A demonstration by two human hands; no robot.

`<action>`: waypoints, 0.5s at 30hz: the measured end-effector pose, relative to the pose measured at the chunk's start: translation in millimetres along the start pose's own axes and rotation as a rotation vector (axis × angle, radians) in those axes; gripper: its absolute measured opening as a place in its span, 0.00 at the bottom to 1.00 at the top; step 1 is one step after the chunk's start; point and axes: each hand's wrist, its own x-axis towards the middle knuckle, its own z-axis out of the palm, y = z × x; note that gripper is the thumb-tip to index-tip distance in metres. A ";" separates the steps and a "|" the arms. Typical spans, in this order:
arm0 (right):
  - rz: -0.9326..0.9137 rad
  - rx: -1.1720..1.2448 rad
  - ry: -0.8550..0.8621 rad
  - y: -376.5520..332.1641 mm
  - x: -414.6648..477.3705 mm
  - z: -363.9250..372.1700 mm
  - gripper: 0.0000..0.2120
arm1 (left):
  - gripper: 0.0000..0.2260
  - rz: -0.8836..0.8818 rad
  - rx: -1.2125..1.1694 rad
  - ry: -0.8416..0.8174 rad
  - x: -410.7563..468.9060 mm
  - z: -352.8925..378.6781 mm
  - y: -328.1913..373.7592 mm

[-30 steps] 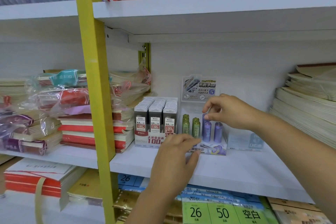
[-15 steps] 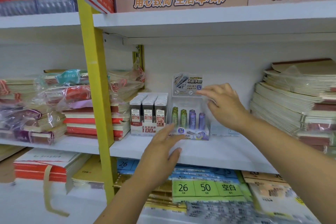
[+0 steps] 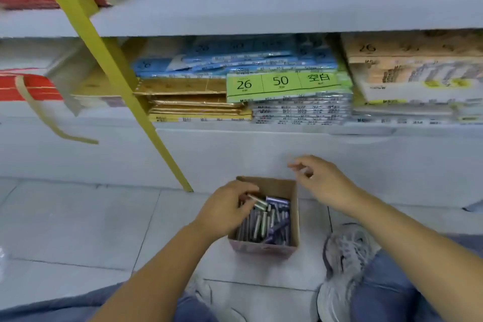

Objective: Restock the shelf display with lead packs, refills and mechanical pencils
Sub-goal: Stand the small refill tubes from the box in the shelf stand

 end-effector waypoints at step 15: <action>0.491 0.201 -0.132 130.4 -9.5 113.0 0.29 | 0.37 -0.598 -0.271 -0.332 72.7 156.3 -92.6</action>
